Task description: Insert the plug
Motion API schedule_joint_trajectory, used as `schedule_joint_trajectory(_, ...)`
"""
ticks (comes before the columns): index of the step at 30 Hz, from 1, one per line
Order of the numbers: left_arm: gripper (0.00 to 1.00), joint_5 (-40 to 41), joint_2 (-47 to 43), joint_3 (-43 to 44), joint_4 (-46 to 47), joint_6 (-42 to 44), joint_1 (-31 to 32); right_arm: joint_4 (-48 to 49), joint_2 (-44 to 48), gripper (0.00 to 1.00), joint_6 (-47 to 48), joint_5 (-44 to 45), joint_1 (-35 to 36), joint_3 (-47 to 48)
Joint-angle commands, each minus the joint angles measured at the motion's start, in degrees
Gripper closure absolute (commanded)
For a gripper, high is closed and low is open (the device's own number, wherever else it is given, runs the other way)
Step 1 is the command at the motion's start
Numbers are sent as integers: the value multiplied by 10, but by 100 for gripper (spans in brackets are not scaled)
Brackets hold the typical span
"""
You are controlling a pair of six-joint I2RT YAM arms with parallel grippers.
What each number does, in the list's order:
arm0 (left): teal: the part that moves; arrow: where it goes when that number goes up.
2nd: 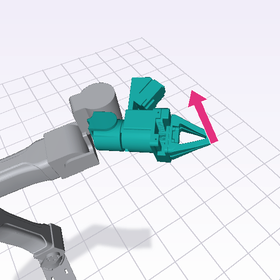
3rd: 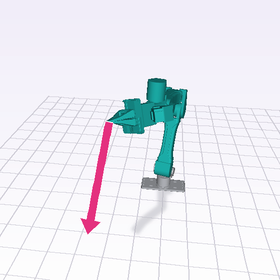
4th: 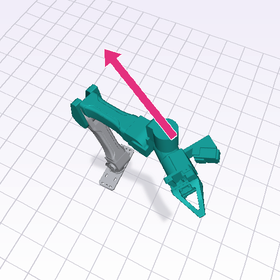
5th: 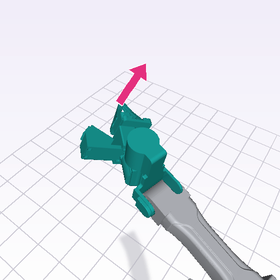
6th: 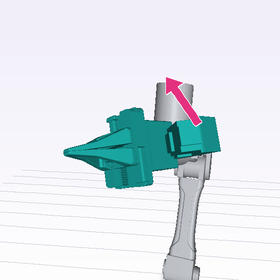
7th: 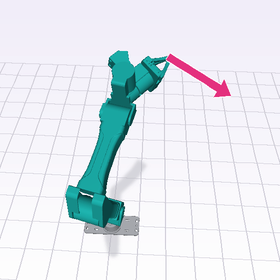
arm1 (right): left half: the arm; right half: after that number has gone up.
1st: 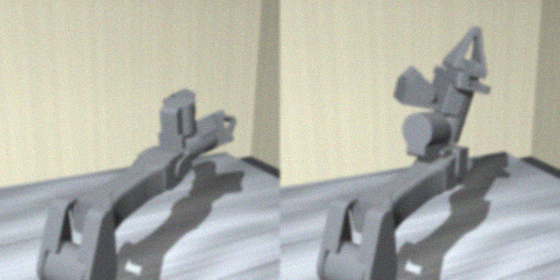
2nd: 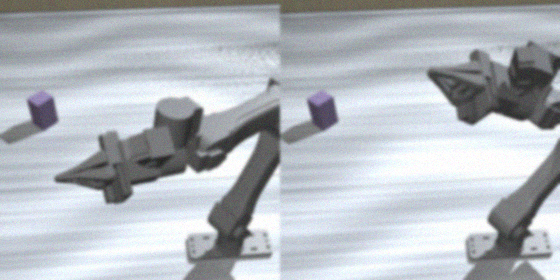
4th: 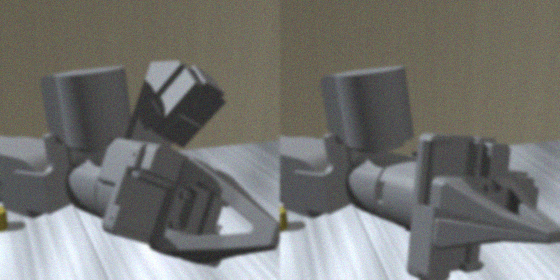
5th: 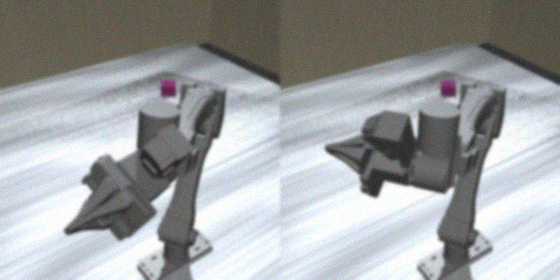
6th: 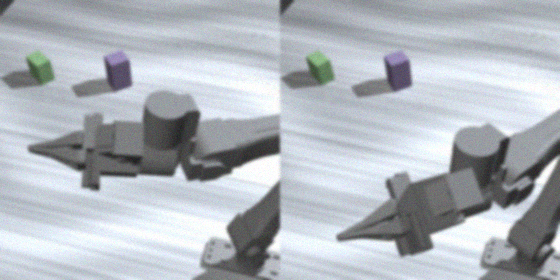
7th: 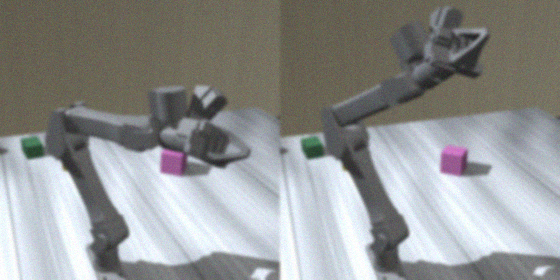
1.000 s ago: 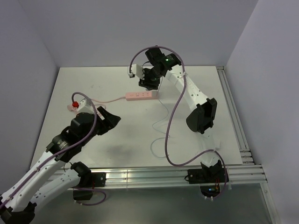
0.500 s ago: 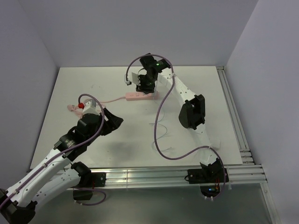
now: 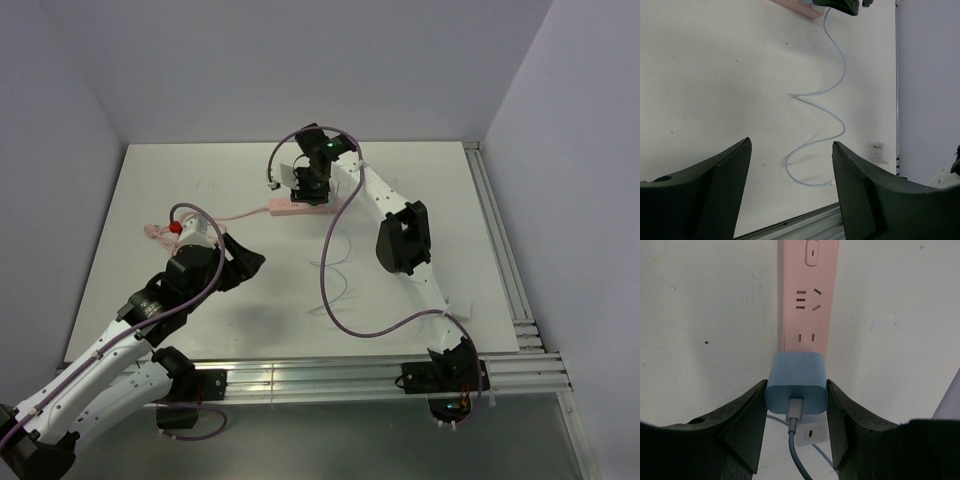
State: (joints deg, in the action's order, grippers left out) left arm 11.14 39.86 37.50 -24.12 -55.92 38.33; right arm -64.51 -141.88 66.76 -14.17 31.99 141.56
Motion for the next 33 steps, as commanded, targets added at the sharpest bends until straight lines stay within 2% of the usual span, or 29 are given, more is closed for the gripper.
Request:
schedule_joint_trajectory(1, 30, -15, -2, -8, 35, 18, -2, 20, 3, 100, 12, 17, -1, 16)
schedule_joint_trajectory(13, 30, -25, 9, -15, 45, 27, -2, 24, -5, 100, 12, 50, -11, -12)
schedule_joint_trajectory(33, 30, -32, 3, -15, 50, 36, -3, 13, -16, 100, 3, 20, -9, -28)
